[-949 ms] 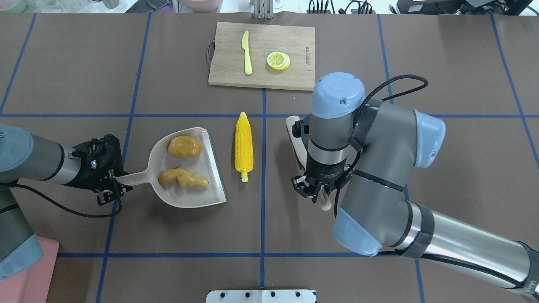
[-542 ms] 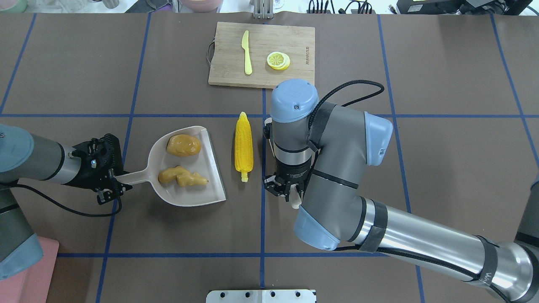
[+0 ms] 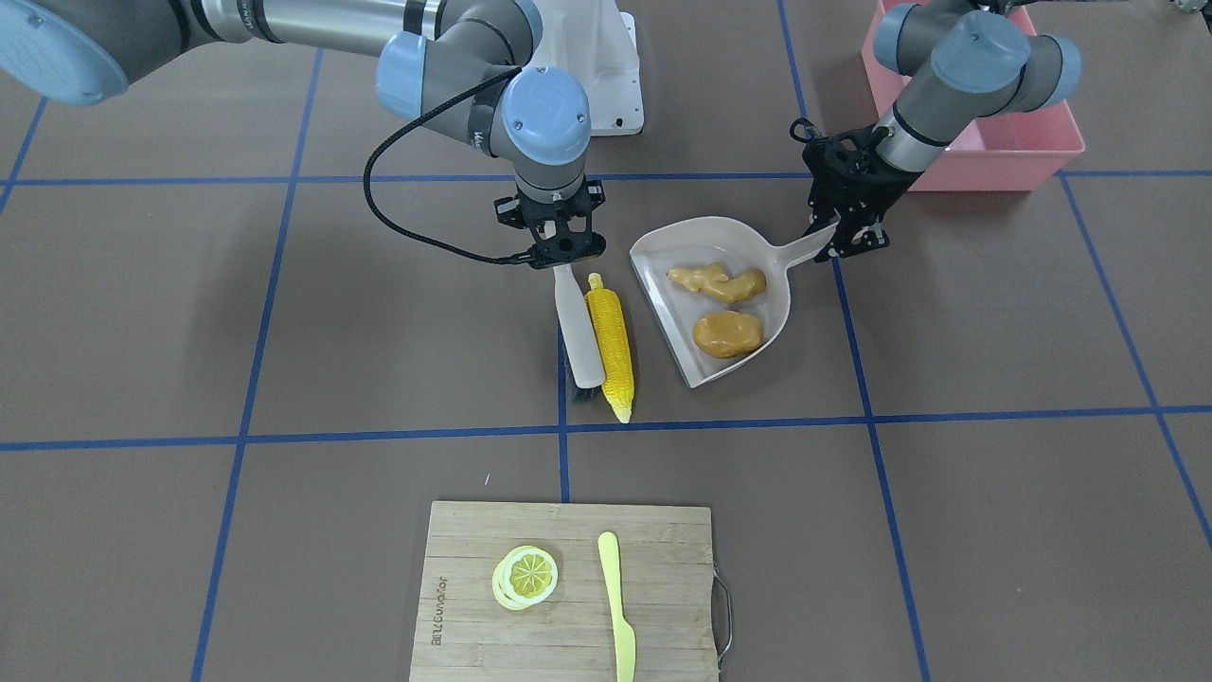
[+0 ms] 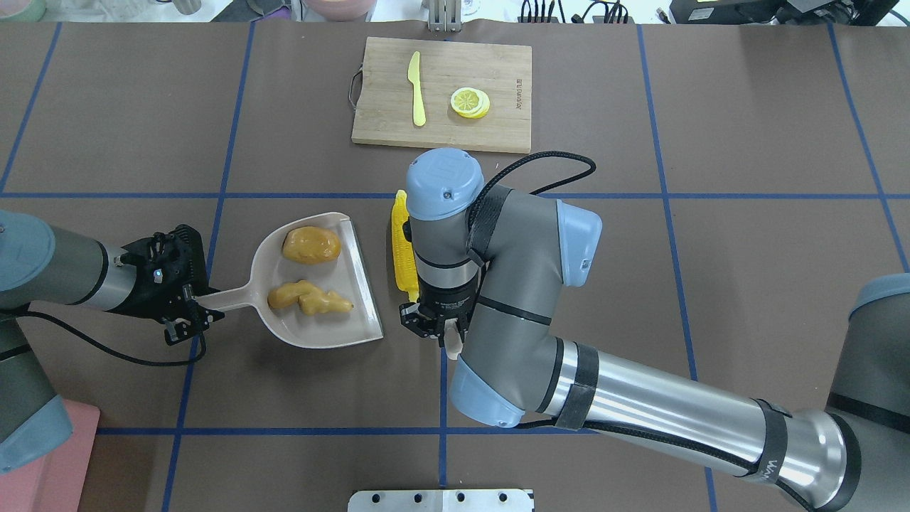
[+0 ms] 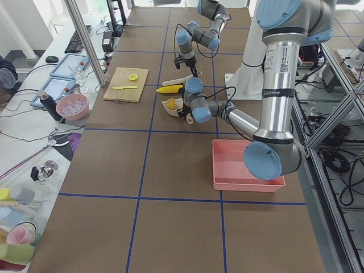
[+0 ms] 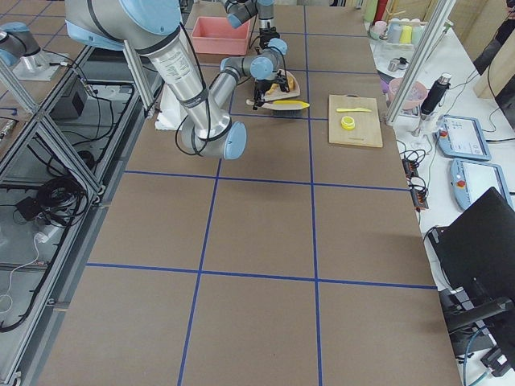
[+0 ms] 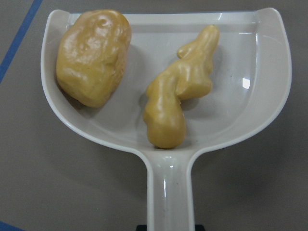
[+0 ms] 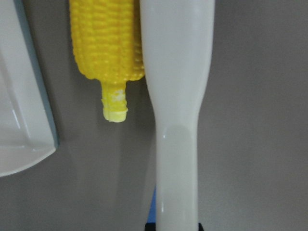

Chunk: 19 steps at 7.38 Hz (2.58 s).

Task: Sweep and dump trash into bin

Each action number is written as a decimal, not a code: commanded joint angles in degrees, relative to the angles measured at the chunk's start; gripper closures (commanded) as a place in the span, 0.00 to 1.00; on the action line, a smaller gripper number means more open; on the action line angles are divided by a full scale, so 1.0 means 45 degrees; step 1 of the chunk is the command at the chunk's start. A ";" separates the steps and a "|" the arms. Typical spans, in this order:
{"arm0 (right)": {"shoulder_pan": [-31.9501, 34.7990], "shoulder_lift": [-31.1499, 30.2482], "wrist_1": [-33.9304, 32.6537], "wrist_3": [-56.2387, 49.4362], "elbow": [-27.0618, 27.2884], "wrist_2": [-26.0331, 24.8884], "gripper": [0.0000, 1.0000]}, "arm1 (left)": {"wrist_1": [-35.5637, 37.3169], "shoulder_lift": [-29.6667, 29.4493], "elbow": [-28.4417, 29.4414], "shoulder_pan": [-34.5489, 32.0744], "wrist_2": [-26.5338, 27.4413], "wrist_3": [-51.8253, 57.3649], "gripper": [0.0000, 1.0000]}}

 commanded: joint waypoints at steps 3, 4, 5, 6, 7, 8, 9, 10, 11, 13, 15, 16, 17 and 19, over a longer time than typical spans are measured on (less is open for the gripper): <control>-0.0555 0.0260 0.1058 0.1057 -0.0053 0.0016 1.00 | 0.0019 0.0000 -0.0003 0.0000 0.0003 -0.0001 0.97; -0.0614 0.0241 0.1446 0.1077 -0.0053 0.0055 1.00 | 0.0019 0.0000 -0.0003 0.0000 0.0003 -0.0001 0.97; -0.0654 0.0280 0.1508 0.1078 -0.0034 0.0171 1.00 | 0.0019 0.0000 0.0016 0.0000 0.0003 -0.0001 0.98; -0.0751 0.0377 0.1857 0.1097 -0.0034 0.0191 1.00 | 0.0019 0.0000 0.0016 0.0000 0.0003 -0.0001 0.98; -0.0848 0.0397 0.2343 0.1097 -0.0092 0.0230 1.00 | 0.0019 0.0000 0.0036 0.0000 0.0003 -0.0001 0.98; -0.0907 0.0513 0.2658 0.1097 -0.0151 0.0443 1.00 | 0.0019 0.0000 0.0036 0.0000 0.0003 -0.0001 0.98; -0.0966 0.0534 0.3009 0.1097 -0.0151 0.0504 1.00 | 0.0019 0.0000 0.0036 0.0000 0.0003 0.0019 0.97; -0.0967 0.0534 0.3476 0.1252 -0.0132 0.0717 1.00 | 0.0039 0.0000 0.0055 0.0000 0.0003 0.0019 0.98; -0.0967 0.0515 0.4003 0.1795 -0.0132 0.0758 1.00 | 0.0039 0.0000 0.0055 0.0000 0.0003 0.0019 0.98; -0.0967 0.0437 0.4146 0.2054 -0.0093 0.0797 1.00 | 0.0039 0.0000 0.0036 0.0000 0.0003 0.0019 1.00; -0.0947 0.0009 0.4048 0.1918 0.0024 0.1051 1.00 | 0.0039 0.0000 0.0036 0.0000 0.0022 0.0019 1.00; -0.0928 -0.0225 0.4028 0.1879 0.0121 0.1051 1.00 | 0.0020 0.0000 0.0017 0.0000 0.0158 -0.0001 1.00; -0.0831 -0.0440 0.4009 0.1840 0.0277 0.1070 1.00 | -0.0019 0.0000 -0.0022 0.0000 0.0159 -0.0001 1.00; -0.0461 -0.0676 0.4009 0.1781 0.0337 0.1090 1.00 | -0.0097 0.0000 -0.0178 -0.0019 0.0159 -0.0040 1.00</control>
